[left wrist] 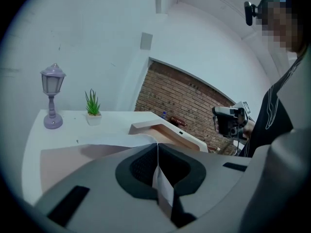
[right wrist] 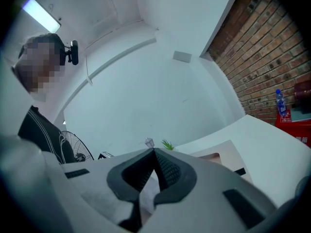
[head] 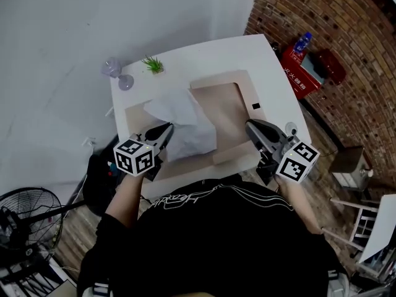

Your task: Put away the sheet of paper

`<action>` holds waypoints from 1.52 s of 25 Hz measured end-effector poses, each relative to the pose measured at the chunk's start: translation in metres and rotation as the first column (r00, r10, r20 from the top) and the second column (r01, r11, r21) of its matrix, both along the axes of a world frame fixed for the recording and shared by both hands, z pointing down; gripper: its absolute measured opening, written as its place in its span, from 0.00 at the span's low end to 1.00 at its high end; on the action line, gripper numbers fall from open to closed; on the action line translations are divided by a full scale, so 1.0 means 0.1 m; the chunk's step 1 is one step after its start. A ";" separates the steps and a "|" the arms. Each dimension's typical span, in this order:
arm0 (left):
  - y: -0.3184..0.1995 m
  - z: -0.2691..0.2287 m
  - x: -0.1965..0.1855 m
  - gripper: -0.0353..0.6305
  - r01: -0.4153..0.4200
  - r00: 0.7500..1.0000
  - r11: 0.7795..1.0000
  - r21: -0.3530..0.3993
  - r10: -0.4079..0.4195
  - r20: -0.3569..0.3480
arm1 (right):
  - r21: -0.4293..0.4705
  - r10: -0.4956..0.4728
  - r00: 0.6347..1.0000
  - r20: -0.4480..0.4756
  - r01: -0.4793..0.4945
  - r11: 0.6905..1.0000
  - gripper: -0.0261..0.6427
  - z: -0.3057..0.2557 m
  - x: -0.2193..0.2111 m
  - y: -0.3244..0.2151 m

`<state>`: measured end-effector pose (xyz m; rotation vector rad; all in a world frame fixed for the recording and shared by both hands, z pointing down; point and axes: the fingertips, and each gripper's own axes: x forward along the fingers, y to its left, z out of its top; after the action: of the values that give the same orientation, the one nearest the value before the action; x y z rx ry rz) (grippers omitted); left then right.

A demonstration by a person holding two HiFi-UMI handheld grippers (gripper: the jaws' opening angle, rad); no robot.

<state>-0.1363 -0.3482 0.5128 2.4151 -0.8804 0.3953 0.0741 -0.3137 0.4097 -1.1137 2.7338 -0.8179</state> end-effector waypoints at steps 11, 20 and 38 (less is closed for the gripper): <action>0.11 0.26 0.08 0.10 0.054 0.997 0.996 -0.072 -0.050 0.059 | 0.013 -0.057 0.998 0.017 0.056 0.998 0.04 -0.02 0.19 -0.16; 0.19 0.43 0.19 0.10 0.092 0.992 0.991 -0.096 -0.084 0.093 | -0.001 -0.123 0.992 0.008 0.123 0.992 0.04 0.00 0.24 -0.22; -0.02 0.74 0.43 0.11 0.231 0.969 0.948 -0.221 -0.203 0.139 | -0.009 -0.182 0.983 0.017 0.182 0.983 0.04 0.03 0.44 -0.40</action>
<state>-0.0934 -0.3501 0.5873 2.0696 -1.0736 0.5262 0.1178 -0.3535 0.4125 -0.8639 2.8529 -0.8593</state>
